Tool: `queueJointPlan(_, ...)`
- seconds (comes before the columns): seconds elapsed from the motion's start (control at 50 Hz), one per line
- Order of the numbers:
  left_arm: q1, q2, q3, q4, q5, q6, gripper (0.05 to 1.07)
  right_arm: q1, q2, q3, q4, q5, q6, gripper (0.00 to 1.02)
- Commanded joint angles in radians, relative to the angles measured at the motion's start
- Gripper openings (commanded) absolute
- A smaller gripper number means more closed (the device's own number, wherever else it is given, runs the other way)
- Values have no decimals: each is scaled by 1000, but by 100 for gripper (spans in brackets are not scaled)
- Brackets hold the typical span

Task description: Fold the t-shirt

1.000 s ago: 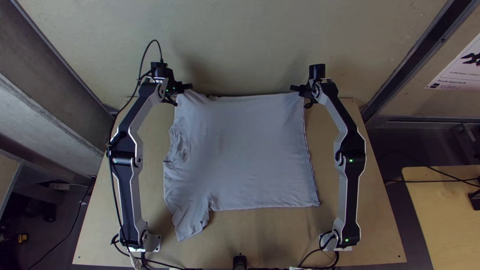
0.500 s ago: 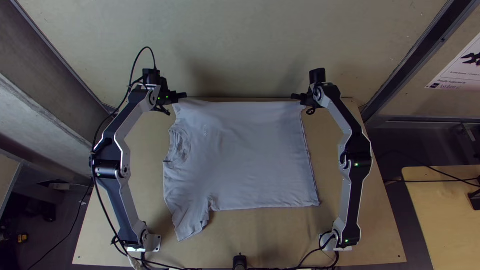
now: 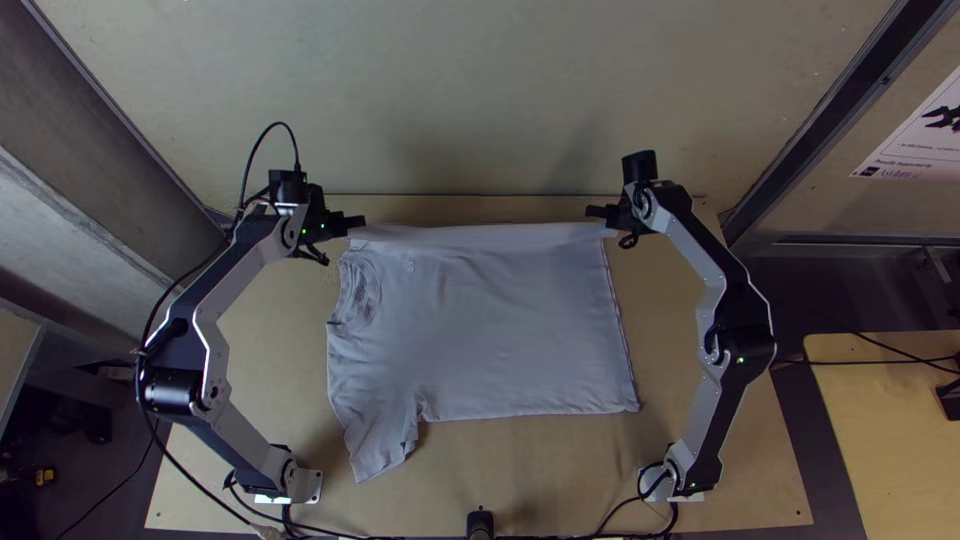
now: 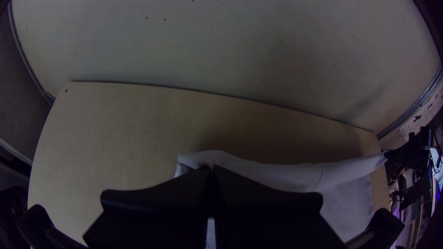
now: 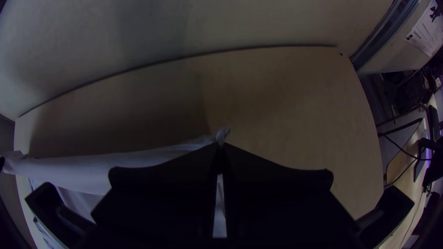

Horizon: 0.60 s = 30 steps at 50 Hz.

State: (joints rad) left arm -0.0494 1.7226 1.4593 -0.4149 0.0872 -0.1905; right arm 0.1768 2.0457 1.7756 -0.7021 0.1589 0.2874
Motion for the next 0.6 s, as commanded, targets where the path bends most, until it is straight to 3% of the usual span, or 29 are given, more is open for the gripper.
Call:
queueJointPlan(0.0,8,-84,-103,22,2,6,8,4,-67,-88,19,22,4,2)
queueJointPlan(0.58,-12,-205,-507,180,0,8,8,35,-174,-398,115,30,9,2)
